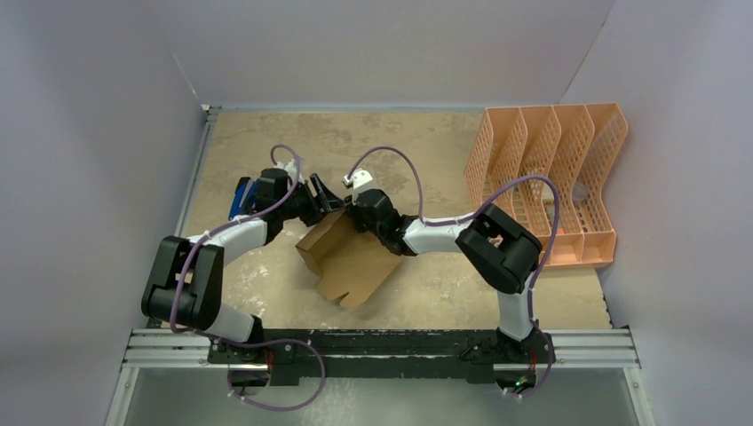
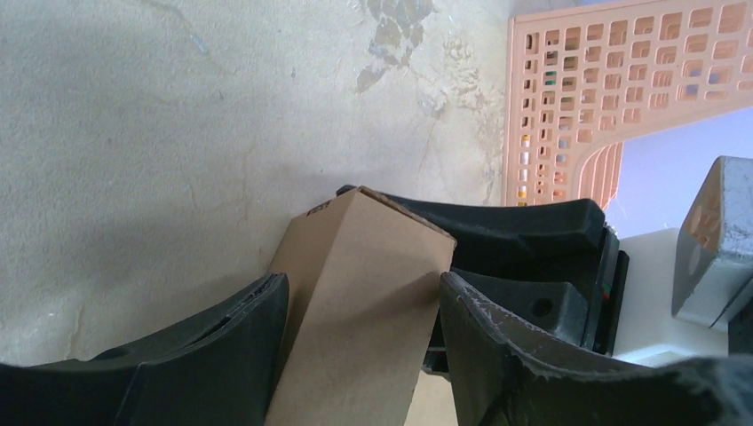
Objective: Fold the paper box
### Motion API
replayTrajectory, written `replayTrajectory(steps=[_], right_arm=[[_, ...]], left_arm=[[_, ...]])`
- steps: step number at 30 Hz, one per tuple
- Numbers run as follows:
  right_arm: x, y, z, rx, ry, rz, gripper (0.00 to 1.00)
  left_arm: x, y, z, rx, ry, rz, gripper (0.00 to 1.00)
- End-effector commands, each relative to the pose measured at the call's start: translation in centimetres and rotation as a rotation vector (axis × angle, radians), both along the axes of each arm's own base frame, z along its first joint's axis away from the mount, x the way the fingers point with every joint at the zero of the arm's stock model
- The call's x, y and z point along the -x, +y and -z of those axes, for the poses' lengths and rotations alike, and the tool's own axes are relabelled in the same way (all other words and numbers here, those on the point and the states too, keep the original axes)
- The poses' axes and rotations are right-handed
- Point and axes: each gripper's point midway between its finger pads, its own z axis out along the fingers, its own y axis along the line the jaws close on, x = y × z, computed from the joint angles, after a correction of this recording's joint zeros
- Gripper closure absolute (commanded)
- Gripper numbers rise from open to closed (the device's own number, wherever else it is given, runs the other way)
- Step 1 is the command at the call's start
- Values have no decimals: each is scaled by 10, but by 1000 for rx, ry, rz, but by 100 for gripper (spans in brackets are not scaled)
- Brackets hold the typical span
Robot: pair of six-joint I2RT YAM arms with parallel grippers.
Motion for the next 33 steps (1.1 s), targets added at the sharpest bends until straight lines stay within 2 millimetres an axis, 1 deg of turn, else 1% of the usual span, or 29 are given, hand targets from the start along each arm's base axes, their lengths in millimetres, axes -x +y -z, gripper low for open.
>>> replayTrajectory(steps=[1,4,7,10,16,18,20,23,26,28,30,33], right_arm=[[-19,-22,-26,-11,-63,90,71],[-17,-25,-27,1,-73,79,68],[-13,-24,-26,8,-77,45,63],[-9,-23,-30,16,-83,11,58],[-4,-32,-38,79,-81,-14,48],[-3,-31,-43,101,-71,-34,46],[-3,-26,-43,120,-56,-61,45],[-2,-20,-43,136,-32,-92,45],[-1,-22,-44,151,-27,-95,43],[1,-33,-44,174,-24,-71,42],[5,-45,-49,180,-23,-51,40],[10,-63,-56,168,-11,-13,37]], left_arm=[[15,-10,-12,18,0,82,38],[12,-9,-8,-5,1,79,38],[6,-7,-9,-30,-7,78,38],[1,-4,-10,-74,-12,77,38],[-3,6,-3,-157,5,66,37],[-5,9,0,-182,10,58,36],[-6,11,2,-205,11,59,36],[-11,16,-6,-245,-12,55,36],[-15,30,-20,-335,-35,26,34],[-18,44,-33,-410,-54,-11,33],[-18,57,-43,-475,-67,-48,32],[-14,62,-55,-521,-75,-69,30]])
